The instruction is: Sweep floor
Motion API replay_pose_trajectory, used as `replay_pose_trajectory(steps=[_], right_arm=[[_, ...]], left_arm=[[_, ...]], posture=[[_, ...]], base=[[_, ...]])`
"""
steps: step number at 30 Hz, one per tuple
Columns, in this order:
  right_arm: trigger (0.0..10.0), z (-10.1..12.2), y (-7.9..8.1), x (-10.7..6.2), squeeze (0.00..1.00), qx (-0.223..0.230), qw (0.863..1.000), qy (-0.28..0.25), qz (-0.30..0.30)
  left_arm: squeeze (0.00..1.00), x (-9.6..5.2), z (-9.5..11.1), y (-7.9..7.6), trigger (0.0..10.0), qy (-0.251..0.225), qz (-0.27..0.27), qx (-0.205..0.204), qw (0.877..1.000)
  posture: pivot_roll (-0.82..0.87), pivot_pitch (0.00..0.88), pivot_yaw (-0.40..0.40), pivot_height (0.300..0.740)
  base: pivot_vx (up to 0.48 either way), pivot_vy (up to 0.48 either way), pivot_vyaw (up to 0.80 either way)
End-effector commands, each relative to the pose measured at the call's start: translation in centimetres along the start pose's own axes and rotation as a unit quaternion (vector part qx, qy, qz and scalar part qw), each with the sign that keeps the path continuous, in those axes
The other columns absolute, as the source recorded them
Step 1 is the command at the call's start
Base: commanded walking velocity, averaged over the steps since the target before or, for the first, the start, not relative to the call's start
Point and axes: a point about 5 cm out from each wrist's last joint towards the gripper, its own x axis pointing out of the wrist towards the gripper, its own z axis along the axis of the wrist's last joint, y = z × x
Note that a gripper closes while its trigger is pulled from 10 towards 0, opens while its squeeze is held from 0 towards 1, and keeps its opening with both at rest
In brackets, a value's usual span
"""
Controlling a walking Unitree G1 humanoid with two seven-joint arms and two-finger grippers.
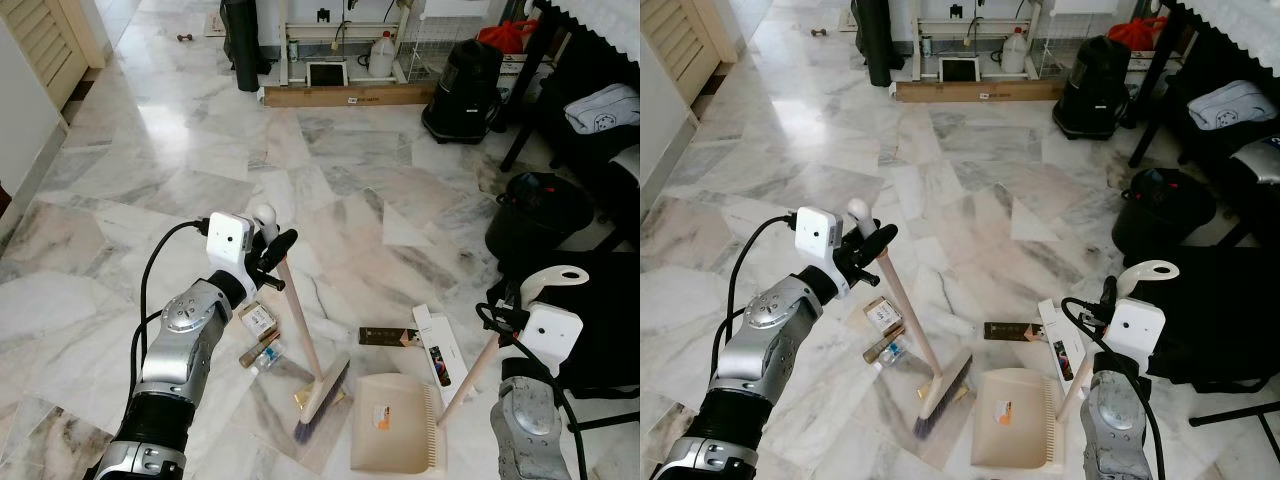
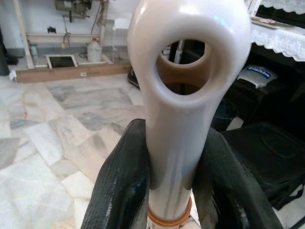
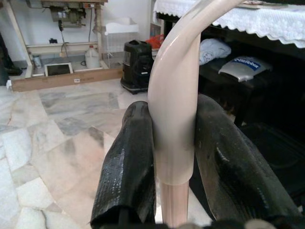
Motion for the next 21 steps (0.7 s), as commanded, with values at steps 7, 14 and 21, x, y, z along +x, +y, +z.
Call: replay_pose_trajectory(steps=[7, 14, 21], right_arm=[[10.0, -0.9, 0.5, -0.5, 0.0, -0.003, 1.0, -0.003, 0.003], [10.0, -2.5, 0.8, -1.0, 0.0, -0.016, 1.0, 0.025, 0.004], [10.0, -2.9, 0.2, -1.1, 0.0, -0.028, 0.999, 0.031, -0.01]], left_arm=[[0.0, 0.1, 1.6, 0.1, 10.0, -0.024, 0.01, 0.026, 0.999], [0.0, 0.1, 1.8, 0.4, 10.0, -0.026, 0.019, 0.046, 0.998], [0.0, 0.1, 2.3, 1.1, 10.0, -0.034, 0.035, 0.061, 0.997]], posture=[[0.08, 0.136, -0.01, 0.74], [0.1, 0.132, 0.007, 0.74], [0.11, 0.128, 0.014, 0.74]], base=[[0.0, 0.0, 0.0], [0.0, 0.0, 0.0], [0.0, 0.0, 0.0]])
